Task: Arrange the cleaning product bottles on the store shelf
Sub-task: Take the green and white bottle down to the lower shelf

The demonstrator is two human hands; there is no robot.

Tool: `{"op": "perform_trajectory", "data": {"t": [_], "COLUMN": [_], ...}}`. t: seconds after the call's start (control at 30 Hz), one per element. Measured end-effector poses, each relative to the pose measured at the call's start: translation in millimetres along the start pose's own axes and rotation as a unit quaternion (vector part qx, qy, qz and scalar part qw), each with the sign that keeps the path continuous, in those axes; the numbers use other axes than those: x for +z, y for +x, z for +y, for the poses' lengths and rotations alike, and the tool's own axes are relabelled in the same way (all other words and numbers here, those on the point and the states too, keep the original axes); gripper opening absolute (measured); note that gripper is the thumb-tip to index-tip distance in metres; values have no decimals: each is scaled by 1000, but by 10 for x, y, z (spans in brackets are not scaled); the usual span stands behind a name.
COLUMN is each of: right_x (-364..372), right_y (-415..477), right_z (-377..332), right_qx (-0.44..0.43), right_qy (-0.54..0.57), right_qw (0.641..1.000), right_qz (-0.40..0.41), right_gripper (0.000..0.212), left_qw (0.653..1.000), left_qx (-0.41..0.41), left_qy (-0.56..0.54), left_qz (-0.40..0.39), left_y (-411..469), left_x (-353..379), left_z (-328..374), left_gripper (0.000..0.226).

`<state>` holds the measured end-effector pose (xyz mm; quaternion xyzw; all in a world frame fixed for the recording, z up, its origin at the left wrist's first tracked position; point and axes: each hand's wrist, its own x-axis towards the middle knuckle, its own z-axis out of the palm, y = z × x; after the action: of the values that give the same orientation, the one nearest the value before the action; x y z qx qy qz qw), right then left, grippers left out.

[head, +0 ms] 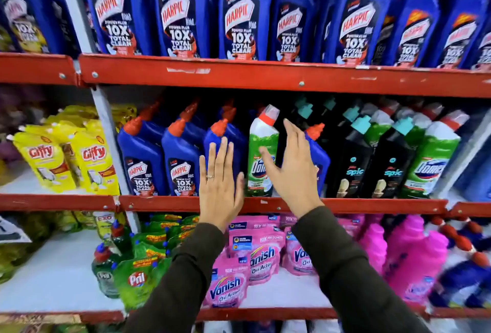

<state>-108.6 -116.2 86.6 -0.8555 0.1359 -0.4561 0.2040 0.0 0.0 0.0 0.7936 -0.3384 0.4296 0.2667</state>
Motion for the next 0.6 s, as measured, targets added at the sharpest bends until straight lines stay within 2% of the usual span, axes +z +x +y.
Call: {"op": "perform_trajectory", "data": {"t": [0.1,0.27,0.43,0.6], "right_x": [199,436,560,421], "right_y": [195,326,343,307], "right_z": [-45,7,47,2], "right_qx": [27,77,83,84], "right_qy": [-17,-18,-52,5], "right_qw": [999,996,995,995], "right_qz": [9,36,22,48], "right_gripper": [82,86,82,72], "left_qw": [1000,998,997,996], "left_qx": [-15,35,42,44], "left_qy": [2,40,56,51], "left_qz": [0,14,42,55], "left_y": [-49,-142,-205,-214], "left_x": [234,608,786,812], "left_z": [-142,-310,-394,-397], "left_gripper": [65,64,64,64]}}
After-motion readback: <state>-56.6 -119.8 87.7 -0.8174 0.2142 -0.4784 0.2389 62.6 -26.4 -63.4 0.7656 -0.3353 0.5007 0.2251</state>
